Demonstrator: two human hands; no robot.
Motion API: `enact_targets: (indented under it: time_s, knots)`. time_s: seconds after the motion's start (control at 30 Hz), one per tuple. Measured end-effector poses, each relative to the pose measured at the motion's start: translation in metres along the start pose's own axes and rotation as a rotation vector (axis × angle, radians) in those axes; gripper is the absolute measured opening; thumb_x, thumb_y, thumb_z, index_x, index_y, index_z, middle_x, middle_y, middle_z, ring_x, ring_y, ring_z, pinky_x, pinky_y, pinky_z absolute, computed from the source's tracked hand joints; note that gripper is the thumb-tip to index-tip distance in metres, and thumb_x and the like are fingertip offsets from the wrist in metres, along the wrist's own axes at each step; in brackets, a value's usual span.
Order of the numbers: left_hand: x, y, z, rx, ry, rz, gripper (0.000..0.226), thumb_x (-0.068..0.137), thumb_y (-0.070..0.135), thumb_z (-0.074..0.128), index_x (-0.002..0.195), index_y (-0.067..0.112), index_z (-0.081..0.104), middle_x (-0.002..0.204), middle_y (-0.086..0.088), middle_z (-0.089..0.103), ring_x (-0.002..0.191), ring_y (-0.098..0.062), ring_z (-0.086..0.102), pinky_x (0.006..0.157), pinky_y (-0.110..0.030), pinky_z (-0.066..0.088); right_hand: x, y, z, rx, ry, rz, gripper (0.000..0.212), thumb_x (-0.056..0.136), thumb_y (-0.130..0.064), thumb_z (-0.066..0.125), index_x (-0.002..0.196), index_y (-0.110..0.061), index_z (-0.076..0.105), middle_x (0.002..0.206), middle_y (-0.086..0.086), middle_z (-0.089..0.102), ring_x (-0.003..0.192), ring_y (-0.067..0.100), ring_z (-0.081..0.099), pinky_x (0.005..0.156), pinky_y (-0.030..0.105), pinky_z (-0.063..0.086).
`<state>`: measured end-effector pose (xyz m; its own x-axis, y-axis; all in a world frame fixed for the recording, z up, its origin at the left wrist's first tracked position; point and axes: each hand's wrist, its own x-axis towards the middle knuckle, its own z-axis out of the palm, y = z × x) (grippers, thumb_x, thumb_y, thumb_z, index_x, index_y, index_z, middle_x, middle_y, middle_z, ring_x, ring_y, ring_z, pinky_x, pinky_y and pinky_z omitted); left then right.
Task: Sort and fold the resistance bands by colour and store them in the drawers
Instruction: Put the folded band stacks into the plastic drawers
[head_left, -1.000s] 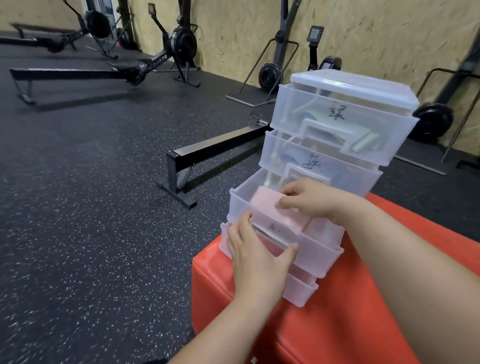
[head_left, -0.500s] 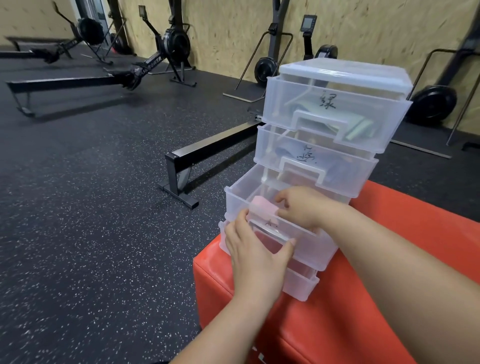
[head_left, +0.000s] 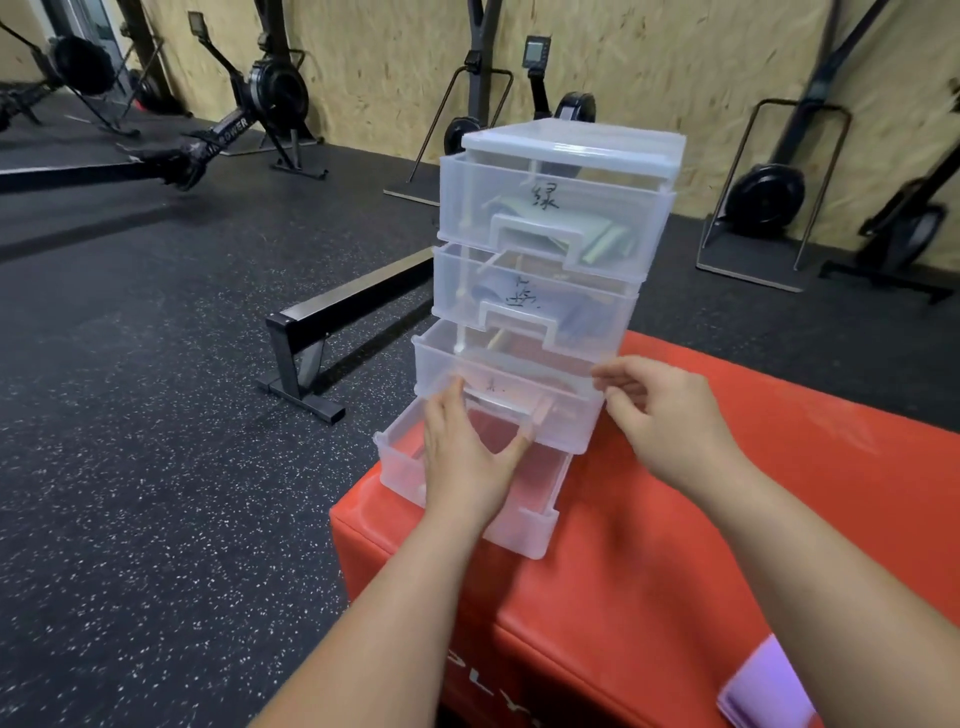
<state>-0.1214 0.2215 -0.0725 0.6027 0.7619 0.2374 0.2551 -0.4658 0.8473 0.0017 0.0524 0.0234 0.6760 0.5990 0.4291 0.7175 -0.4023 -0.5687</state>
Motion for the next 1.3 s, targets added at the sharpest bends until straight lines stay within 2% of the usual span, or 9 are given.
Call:
enact_targets:
  time_s: [0.13, 0.3, 0.4, 0.47, 0.63, 0.87, 1.03, 1.2, 1.3]
  knots:
    - [-0.002, 0.003, 0.008, 0.083, -0.02, 0.019, 0.105, 0.081, 0.063, 0.08, 0.162, 0.023, 0.027, 0.162, -0.004, 0.031, 0.151, -0.031, 0.03, 0.124, -0.05, 0.03, -0.036, 0.019, -0.026, -0.001, 0.08, 0.043, 0.034, 0.089, -0.002, 0.065, 0.11, -0.024, 0.077, 0.102, -0.011, 0.077, 0.092, -0.001, 0.071, 0.089, 0.015, 0.053]
    - [-0.036, 0.032, 0.017, 0.119, 0.029, 0.157, 0.082, 0.085, 0.054, 0.078, 0.152, 0.024, 0.042, 0.144, -0.004, 0.045, 0.135, -0.03, 0.039, 0.114, -0.046, 0.037, -0.085, 0.054, -0.056, -0.032, 0.015, 0.182, 0.028, 0.091, -0.006, 0.068, 0.107, -0.027, 0.078, 0.096, -0.016, 0.077, 0.09, -0.006, 0.07, 0.082, 0.005, 0.048]
    - [-0.071, 0.049, 0.033, 0.103, -0.015, 0.345, 0.064, 0.086, 0.048, 0.079, 0.14, 0.024, 0.054, 0.13, -0.002, 0.054, 0.118, -0.029, 0.047, 0.104, -0.043, 0.043, -0.119, 0.081, -0.066, -0.092, -0.069, 0.269, 0.026, 0.089, -0.008, 0.071, 0.108, -0.024, 0.078, 0.097, -0.012, 0.078, 0.089, 0.003, 0.072, 0.087, 0.021, 0.055]
    - [-0.094, 0.057, 0.05, 0.09, -0.123, 0.485, 0.055, 0.086, 0.043, 0.079, 0.134, 0.023, 0.059, 0.123, 0.001, 0.058, 0.112, -0.026, 0.052, 0.101, -0.043, 0.046, -0.141, 0.098, -0.068, -0.111, -0.122, 0.334, 0.028, 0.087, -0.007, 0.072, 0.108, -0.023, 0.078, 0.096, -0.009, 0.078, 0.087, 0.008, 0.073, 0.089, 0.031, 0.057]
    - [-0.137, 0.056, 0.094, 0.191, -0.518, 0.656, 0.047, 0.089, 0.041, 0.075, 0.131, 0.025, 0.064, 0.115, 0.004, 0.063, 0.106, -0.022, 0.055, 0.096, -0.044, 0.049, -0.186, 0.134, -0.065, -0.179, -0.165, 0.442, 0.03, 0.083, -0.012, 0.075, 0.11, -0.026, 0.077, 0.102, -0.007, 0.078, 0.091, 0.013, 0.072, 0.093, 0.035, 0.055]
    - [-0.164, 0.061, 0.135, 0.301, -0.854, 0.572, 0.061, 0.089, 0.037, 0.078, 0.145, 0.026, 0.055, 0.129, -0.001, 0.059, 0.122, -0.025, 0.056, 0.104, -0.043, 0.047, -0.25, 0.176, -0.046, -0.353, 0.158, 0.717, 0.053, 0.083, -0.023, 0.072, 0.135, -0.02, 0.063, 0.131, 0.01, 0.06, 0.119, 0.036, 0.053, 0.105, 0.043, 0.043]
    - [-0.166, 0.062, 0.151, 0.398, -0.917, 0.545, 0.077, 0.084, 0.041, 0.082, 0.151, 0.028, 0.047, 0.136, -0.003, 0.055, 0.129, -0.027, 0.052, 0.108, -0.044, 0.046, -0.247, 0.174, -0.047, -0.531, 0.023, 0.801, 0.046, 0.09, -0.045, 0.065, 0.132, -0.026, 0.064, 0.129, 0.006, 0.058, 0.122, 0.034, 0.048, 0.098, 0.045, 0.046]
    - [-0.16, 0.063, 0.157, 0.338, -0.955, 0.477, 0.088, 0.08, 0.04, 0.086, 0.156, 0.028, 0.044, 0.14, -0.001, 0.054, 0.13, -0.024, 0.052, 0.111, -0.04, 0.044, -0.244, 0.174, -0.059, -0.307, 0.033, 0.77, 0.015, 0.082, -0.03, 0.072, 0.095, -0.034, 0.064, 0.1, -0.005, 0.068, 0.103, 0.028, 0.061, 0.085, 0.041, 0.051]
    - [-0.16, 0.067, 0.157, 0.172, -0.934, 0.362, 0.08, 0.088, 0.036, 0.082, 0.157, 0.024, 0.044, 0.142, 0.0, 0.054, 0.124, -0.019, 0.059, 0.108, -0.032, 0.047, -0.238, 0.164, -0.064, -0.019, 0.101, 0.673, 0.023, 0.08, -0.011, 0.074, 0.086, -0.029, 0.062, 0.081, -0.01, 0.071, 0.075, 0.006, 0.068, 0.071, 0.031, 0.052]
